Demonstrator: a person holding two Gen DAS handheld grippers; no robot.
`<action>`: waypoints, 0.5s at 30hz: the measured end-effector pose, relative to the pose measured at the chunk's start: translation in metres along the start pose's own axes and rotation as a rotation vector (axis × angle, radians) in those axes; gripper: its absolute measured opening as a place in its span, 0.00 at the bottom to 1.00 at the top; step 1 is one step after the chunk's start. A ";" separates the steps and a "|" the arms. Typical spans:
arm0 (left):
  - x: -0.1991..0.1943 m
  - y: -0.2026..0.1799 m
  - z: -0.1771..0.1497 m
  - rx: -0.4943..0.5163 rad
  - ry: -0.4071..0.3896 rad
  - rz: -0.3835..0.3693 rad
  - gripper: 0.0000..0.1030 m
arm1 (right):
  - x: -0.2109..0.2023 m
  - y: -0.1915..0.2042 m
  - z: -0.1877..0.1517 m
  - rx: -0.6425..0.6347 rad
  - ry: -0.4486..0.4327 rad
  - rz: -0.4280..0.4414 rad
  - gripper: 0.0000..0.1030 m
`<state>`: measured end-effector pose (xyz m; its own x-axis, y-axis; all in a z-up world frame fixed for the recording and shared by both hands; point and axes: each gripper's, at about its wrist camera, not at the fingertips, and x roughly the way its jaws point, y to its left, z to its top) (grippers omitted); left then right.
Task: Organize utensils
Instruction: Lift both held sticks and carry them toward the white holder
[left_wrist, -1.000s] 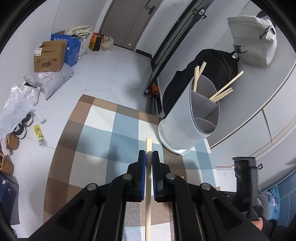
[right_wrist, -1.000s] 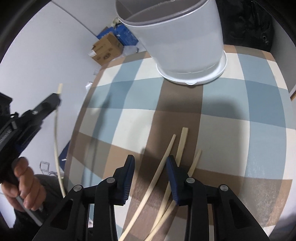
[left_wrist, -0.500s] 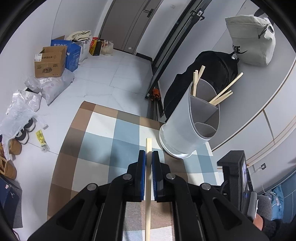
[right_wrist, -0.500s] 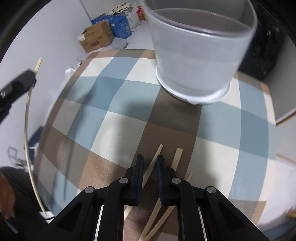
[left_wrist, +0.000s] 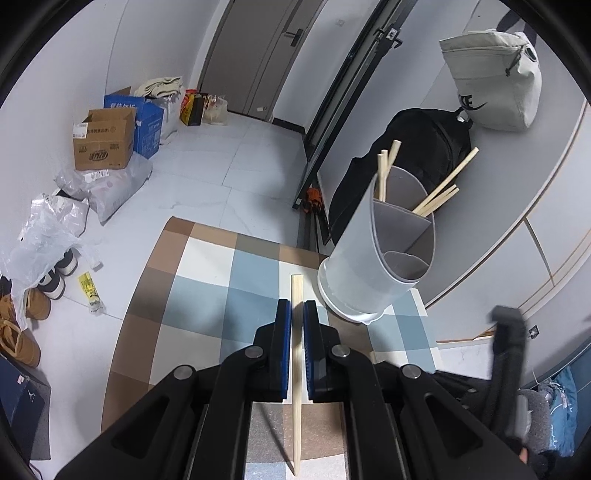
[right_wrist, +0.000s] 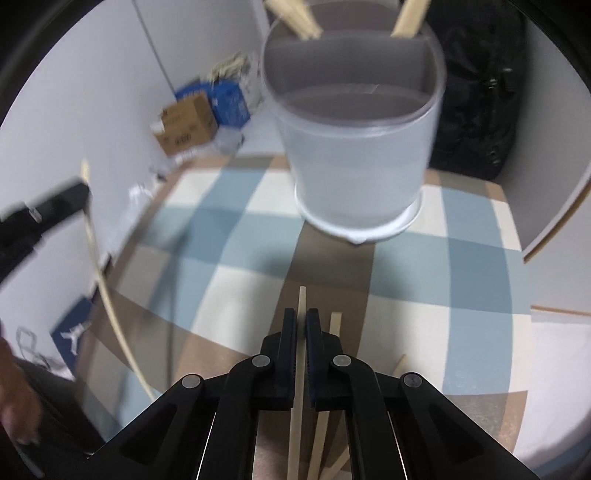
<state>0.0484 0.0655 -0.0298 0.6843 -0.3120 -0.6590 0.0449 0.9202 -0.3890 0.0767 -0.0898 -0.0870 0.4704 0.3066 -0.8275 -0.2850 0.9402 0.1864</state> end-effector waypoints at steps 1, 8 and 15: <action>0.000 -0.002 -0.001 0.009 -0.001 0.003 0.02 | -0.006 -0.002 0.001 0.003 -0.020 0.009 0.04; -0.006 -0.017 -0.004 0.064 -0.025 -0.006 0.02 | -0.049 -0.009 0.005 0.032 -0.164 0.089 0.04; -0.011 -0.041 -0.008 0.143 -0.053 -0.014 0.02 | -0.075 -0.014 0.005 0.029 -0.267 0.117 0.04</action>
<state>0.0326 0.0296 -0.0118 0.7200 -0.3154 -0.6181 0.1550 0.9413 -0.2998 0.0491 -0.1252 -0.0246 0.6402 0.4380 -0.6311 -0.3286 0.8987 0.2905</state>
